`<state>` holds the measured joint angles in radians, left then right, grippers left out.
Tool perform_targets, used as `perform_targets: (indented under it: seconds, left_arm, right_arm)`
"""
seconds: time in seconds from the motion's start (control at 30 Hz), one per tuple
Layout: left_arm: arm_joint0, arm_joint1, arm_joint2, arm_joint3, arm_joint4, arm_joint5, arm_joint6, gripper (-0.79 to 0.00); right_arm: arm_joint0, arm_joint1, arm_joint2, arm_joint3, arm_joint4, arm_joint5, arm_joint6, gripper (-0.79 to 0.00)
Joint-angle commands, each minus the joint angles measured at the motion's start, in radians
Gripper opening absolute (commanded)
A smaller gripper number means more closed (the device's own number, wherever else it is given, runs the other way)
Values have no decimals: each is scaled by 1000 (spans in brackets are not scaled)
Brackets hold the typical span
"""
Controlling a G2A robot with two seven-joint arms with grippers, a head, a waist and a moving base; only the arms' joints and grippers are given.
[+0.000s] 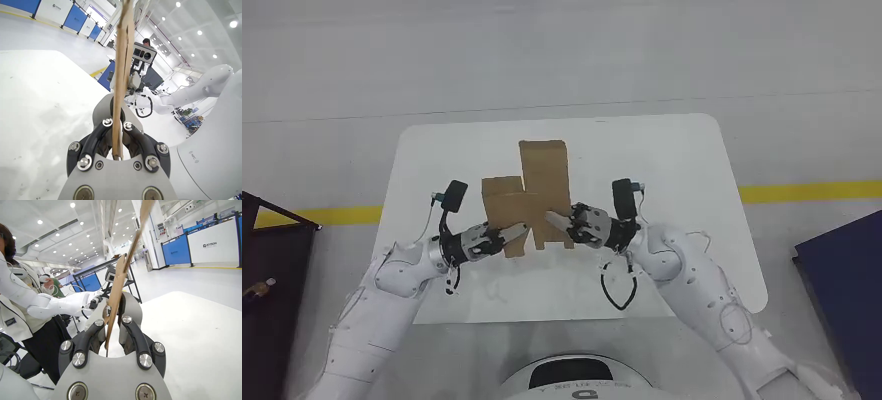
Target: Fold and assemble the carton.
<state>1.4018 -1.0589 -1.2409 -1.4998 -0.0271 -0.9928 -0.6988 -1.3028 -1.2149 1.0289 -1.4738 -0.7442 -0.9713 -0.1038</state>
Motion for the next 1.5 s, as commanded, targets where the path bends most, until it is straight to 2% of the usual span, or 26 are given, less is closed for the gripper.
perform_targets:
  seconds: [0.0,0.03,0.2,0.37,0.53,0.6,0.83,0.87,0.97,1.03,1.13,1.23,1.33,1.37,1.47]
  left_arm:
    - [-5,2,1,5,-8,-1,-3,-508]
    - [-7,4,0,9,-11,0,-3,0]
    - [-15,11,-20,26,-35,-4,11,0]
    - [-15,20,-65,57,-40,-3,40,0]
    - [0,32,-113,51,-42,-14,47,0]
    - [5,36,-128,45,-42,-13,51,0]
    - [18,42,-147,30,-38,-5,65,0]
    - [18,42,-147,30,-38,-5,65,0]
    - [18,42,-147,30,-38,-5,65,0]
    - [18,42,-147,30,-38,-5,65,0]
    - [18,42,-147,30,-38,-5,65,0]
    - [18,42,-147,30,-38,-5,65,0]
    - [18,42,-147,30,-38,-5,65,0]
    - [18,42,-147,30,-38,-5,65,0]
    - [18,42,-147,30,-38,-5,65,0]
  right_arm:
    - [6,0,0,11,19,-14,5,-785]
    - [8,0,0,16,26,-19,8,-785]
    - [14,0,-1,26,75,-41,8,-785]
    - [13,2,10,29,149,-41,-26,-785]
    - [14,3,27,24,186,-41,-50,-785]
    - [19,5,50,-1,114,-33,-53,-785]
    - [19,5,50,-1,114,-33,-53,-785]
    - [11,3,43,-8,155,-41,-73,-785]
    - [-1,-4,-1,-7,493,-41,-127,-785]
    - [7,-2,-71,-55,835,-41,-55,-785]
    - [27,16,-136,-94,1363,-41,216,-785]
    - [42,31,-156,-122,1887,52,578,-785]
    - [31,30,-105,-95,2329,280,943,-785]
    - [28,26,-91,-70,2426,356,1033,-785]
    - [36,9,-89,-29,2607,545,1162,-785]
